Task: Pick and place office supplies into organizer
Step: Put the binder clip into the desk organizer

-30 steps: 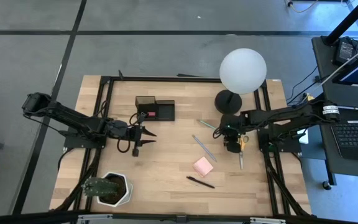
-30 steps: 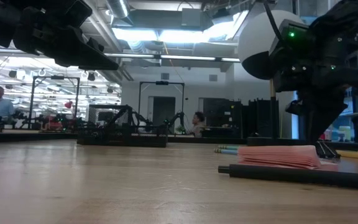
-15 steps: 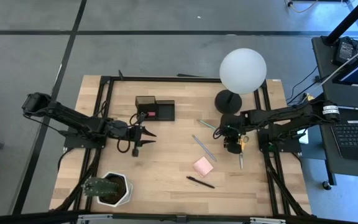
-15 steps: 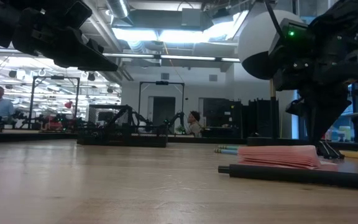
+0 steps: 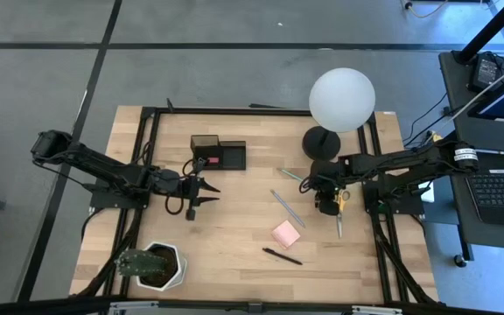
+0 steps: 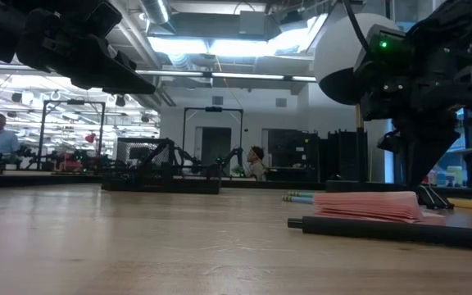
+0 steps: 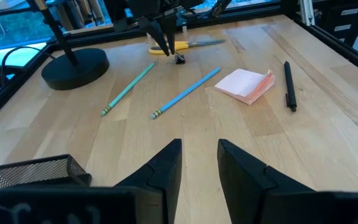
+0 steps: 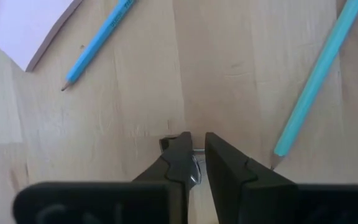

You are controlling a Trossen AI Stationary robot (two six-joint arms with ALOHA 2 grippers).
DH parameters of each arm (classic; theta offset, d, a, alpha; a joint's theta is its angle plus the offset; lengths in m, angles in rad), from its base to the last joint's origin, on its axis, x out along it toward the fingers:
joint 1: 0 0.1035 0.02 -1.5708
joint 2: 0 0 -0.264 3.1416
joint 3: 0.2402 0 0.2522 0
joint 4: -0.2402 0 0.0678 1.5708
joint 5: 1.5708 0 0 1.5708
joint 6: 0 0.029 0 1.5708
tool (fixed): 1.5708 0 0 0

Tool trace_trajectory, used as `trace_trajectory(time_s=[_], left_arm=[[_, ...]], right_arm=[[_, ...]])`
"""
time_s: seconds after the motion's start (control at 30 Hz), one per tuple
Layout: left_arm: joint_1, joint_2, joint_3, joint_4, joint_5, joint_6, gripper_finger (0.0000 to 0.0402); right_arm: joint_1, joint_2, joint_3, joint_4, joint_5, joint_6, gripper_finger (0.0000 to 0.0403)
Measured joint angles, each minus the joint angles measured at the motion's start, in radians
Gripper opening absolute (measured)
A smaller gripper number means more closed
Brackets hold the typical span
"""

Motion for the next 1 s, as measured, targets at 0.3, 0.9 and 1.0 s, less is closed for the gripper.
trace_trajectory(time_s=[0.3,0.9,1.0], left_arm=[[0.0,0.0,0.0,0.0,0.0,0.0,0.0097],[0.0,0.0,0.0,0.0,0.0,0.0,0.0097],[0.0,0.0,0.0,0.0,0.0,0.0,0.0097]], right_arm=[[0.001,0.0,0.0,0.0,-0.024,0.001,0.0062],[0.007,0.0,-0.002,-0.048,-0.027,0.078,0.0108],[0.007,0.0,-0.011,-0.049,-0.025,0.08,0.0108]])
